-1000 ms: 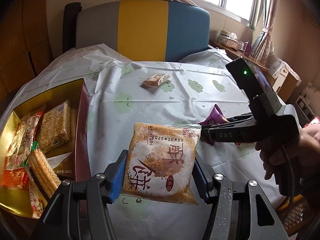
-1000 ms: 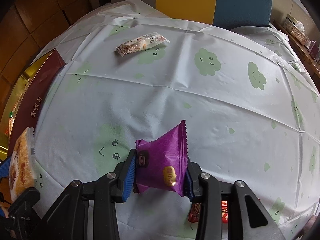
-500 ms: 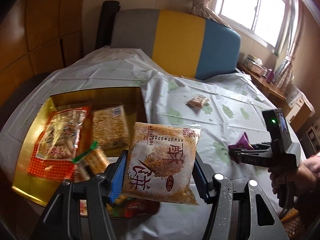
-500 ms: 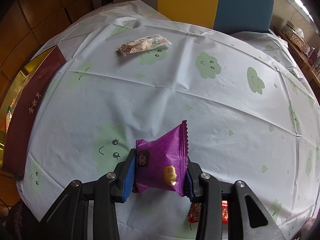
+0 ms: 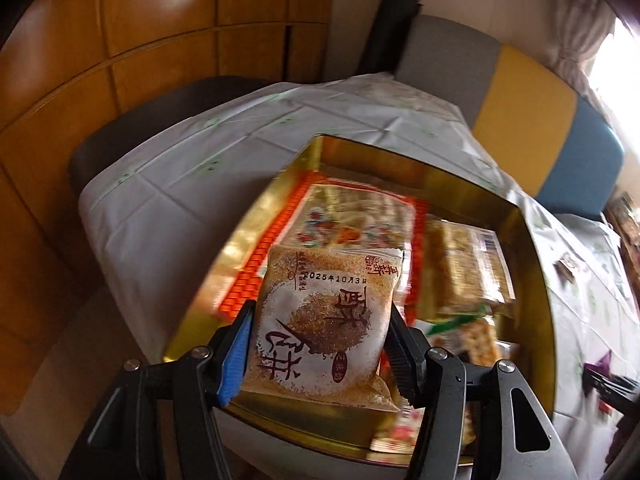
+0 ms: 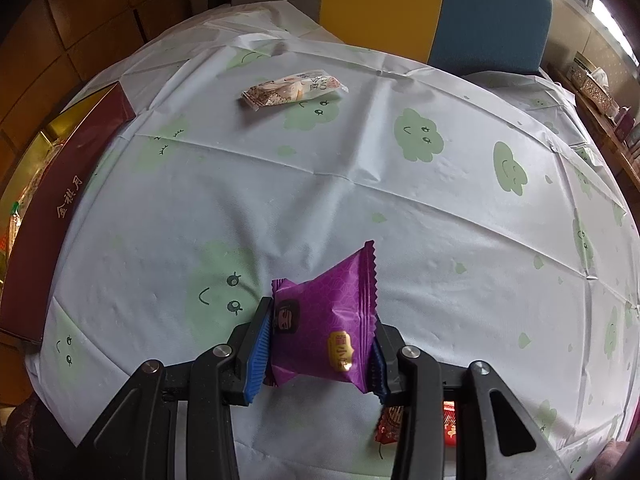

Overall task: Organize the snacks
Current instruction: 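Carry the bread bag into the gold tin and open the left tool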

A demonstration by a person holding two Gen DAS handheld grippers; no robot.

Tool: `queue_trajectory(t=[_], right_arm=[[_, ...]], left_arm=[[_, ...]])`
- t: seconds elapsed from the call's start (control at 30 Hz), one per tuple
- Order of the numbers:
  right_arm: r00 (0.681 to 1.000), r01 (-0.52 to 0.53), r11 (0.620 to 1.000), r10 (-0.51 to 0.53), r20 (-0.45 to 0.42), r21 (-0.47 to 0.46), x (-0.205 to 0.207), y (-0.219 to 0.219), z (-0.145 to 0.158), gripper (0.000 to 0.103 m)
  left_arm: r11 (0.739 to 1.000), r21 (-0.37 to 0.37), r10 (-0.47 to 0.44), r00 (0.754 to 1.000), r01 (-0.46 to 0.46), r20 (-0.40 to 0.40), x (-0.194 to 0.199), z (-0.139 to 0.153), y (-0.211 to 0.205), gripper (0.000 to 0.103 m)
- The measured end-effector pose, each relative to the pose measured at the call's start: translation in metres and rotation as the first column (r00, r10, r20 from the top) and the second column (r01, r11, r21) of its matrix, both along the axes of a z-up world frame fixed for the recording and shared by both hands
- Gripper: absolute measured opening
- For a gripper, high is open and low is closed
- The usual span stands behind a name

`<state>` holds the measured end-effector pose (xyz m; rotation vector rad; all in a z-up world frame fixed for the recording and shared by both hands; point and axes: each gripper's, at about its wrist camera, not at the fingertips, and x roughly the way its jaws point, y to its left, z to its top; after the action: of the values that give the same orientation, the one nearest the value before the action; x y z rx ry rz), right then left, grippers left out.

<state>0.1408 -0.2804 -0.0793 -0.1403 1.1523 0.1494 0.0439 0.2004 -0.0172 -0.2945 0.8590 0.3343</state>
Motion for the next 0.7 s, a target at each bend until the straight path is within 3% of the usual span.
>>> queue_trajectory(t=[0.4, 0.7], right_arm=[[1.0, -0.002, 1.0, 0.002, 0.0, 0.0, 0.0, -0.001, 0.0, 0.042], [1.0, -0.005, 1.0, 0.005, 0.001, -0.006, 0.0, -0.001, 0.001, 0.042]], left_arm=[[0.997, 0.048, 0.055, 0.997, -0.053, -0.049, 0.004, -0.023, 0.018, 0.063], [0.99, 0.124, 0.071, 0.997, -0.068, -0.02, -0.003, -0.014, 0.002, 0.063]])
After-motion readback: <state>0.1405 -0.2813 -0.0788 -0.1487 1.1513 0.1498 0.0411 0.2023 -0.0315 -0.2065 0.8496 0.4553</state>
